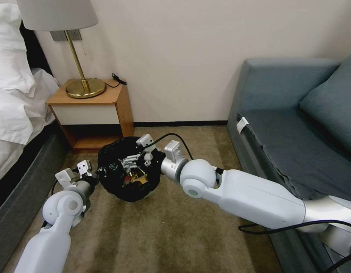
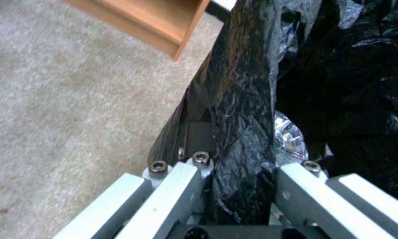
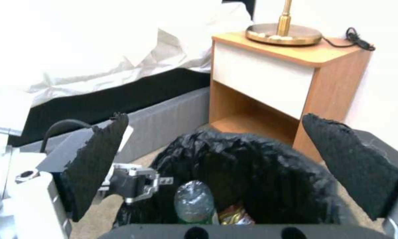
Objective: Pick up the trash bin, then pick up the garbage on the floor and place it into the trash bin.
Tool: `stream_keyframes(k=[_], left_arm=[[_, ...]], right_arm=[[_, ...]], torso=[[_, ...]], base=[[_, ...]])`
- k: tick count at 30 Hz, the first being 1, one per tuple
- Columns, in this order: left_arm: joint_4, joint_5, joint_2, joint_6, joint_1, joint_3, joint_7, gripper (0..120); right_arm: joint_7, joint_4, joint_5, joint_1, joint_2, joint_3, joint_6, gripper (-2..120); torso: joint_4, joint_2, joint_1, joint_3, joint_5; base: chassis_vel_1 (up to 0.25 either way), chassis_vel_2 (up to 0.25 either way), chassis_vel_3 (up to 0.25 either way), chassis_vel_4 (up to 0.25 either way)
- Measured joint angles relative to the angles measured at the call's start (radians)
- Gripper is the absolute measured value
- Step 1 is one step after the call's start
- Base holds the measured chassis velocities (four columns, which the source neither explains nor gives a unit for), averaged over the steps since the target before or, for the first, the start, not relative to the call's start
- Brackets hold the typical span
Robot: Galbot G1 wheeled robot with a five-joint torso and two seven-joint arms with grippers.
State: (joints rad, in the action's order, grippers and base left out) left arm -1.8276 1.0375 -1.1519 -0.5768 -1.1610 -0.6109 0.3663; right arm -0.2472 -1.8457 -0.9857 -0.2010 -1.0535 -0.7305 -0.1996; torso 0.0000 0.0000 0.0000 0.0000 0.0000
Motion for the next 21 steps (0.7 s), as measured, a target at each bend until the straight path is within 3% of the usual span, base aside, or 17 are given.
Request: stream_keyframes(k=[12,21], left_arm=[[0.044,0.073,-0.007,-0.044,0.015,0.006,0.137,2],[0.099,0.098,-0.036,-0.048,0.018,0.01,0.193,2]], right_arm=[[0.0,-0.031,0.022,-0.054,0.039,0.02,0.013,100],[0.0,-0.041,0.027,-0.07,0.05,0.029,0.014,100]], torso=[[0.0,0.0,0.0,0.0,0.0],[0.0,0.0,0.0,0.0,0.0]], base=[[0.0,0.0,0.0,0.0],[0.0,0.0,0.0,0.0]])
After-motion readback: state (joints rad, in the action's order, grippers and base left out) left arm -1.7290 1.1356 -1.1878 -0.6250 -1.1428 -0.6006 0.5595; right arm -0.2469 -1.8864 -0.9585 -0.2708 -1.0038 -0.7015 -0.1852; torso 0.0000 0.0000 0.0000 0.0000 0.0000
